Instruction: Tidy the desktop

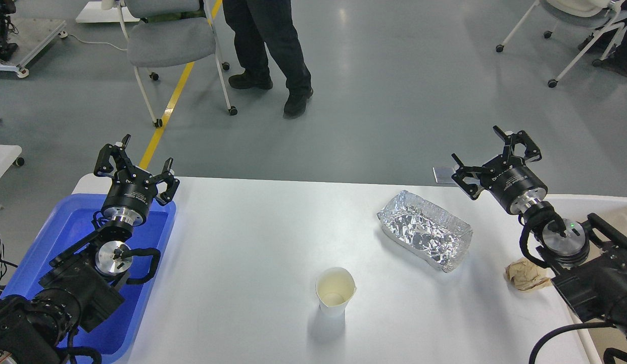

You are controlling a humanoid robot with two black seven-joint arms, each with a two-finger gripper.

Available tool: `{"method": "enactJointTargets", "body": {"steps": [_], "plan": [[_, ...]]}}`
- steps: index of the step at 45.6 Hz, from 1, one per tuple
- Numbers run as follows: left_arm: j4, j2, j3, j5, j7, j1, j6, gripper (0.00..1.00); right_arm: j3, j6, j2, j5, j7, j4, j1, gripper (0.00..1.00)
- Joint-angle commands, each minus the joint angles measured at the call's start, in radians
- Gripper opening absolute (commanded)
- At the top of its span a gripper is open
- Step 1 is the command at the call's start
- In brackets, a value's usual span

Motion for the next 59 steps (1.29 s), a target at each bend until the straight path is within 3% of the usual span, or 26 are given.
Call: {"method": "enactJointTargets", "body": {"steps": [1,26,35,49,59], "plan": [[0.001,0.000,0.000,0.000,0.000,0.001,0.000,1.00,0.001,0.007,-0.007,-0.031,0.000,0.016,-0.006,1.00],[0.001,0.000,0.000,0.000,0.000,-0.001,0.000,1.00,-0.044,0.018,-0.168,-0.124,0.002,0.071,0.022,1.00],[-0.001,0.000,0.000,0.000,0.000,-0.001,0.000,1.00,-0.177,0.020,-0.222,-0.184,0.002,0.110,0.031,1.00],[0.001,0.000,0.000,0.000,0.000,-0.001,0.000,1.00,-0.318,0.001,-0.400,-0.331,0.003,0.418,0.023,1.00],[-0.001,0.000,0.000,0.000,0.000,-0.001,0.000,1.00,-0.383,-0.089,-0.448,-0.492,0.002,0.614,0.054,1.00]]}}
